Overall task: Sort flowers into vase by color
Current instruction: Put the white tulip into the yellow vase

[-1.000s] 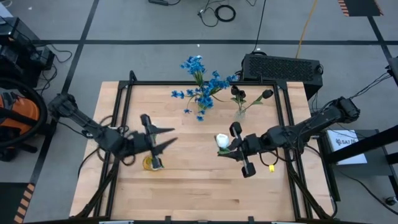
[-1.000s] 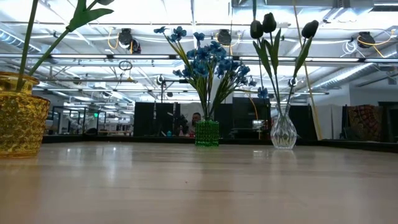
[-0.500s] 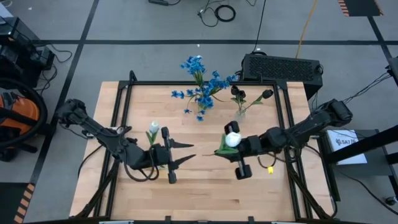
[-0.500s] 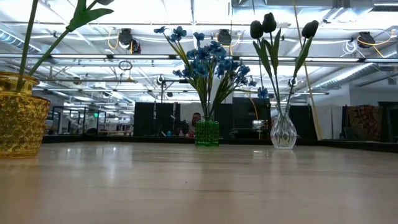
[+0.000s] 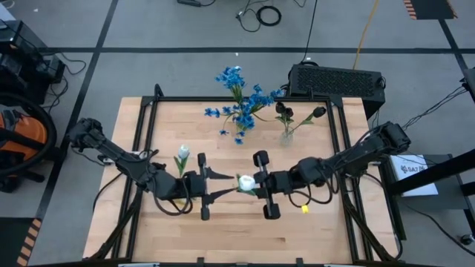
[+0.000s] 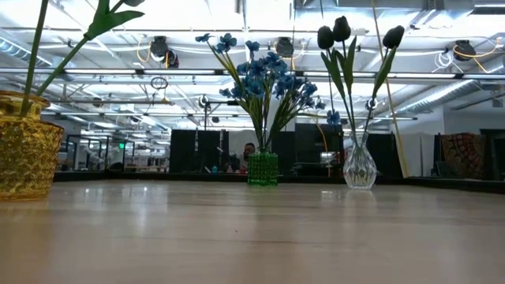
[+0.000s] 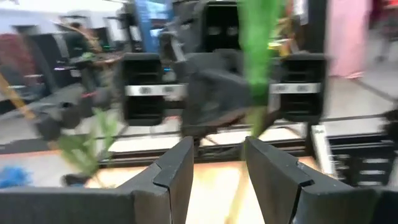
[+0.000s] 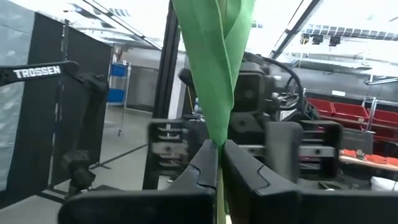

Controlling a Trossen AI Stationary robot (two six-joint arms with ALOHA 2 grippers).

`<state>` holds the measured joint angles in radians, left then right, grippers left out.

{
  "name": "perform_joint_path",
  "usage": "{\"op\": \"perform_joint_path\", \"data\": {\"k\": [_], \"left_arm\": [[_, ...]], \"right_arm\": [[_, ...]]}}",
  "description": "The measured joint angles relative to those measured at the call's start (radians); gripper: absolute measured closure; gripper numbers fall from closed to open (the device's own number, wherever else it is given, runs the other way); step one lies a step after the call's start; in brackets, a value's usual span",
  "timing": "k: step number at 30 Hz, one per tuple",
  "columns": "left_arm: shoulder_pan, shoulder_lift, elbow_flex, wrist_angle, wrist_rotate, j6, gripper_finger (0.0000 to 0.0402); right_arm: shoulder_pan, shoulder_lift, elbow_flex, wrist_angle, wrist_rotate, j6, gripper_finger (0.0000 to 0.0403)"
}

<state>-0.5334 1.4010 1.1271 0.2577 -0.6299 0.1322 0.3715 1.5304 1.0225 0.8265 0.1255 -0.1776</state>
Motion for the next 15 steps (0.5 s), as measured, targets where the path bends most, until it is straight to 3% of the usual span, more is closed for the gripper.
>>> {"op": "perform_joint_path", "data": {"k": [3,15], "left_arm": [[0.015,0.0,0.0,-0.003,0.062,-0.03,0.0249],[0.057,0.04,-0.001,0.046,0.08,0.009,0.0249]], "right_arm": [[-0.005,0.0,0.0,0.0,0.002,0.003,0.0399],[-0.014,0.0,0.0,-0.019,0.012,0.004,0.0399]]}}
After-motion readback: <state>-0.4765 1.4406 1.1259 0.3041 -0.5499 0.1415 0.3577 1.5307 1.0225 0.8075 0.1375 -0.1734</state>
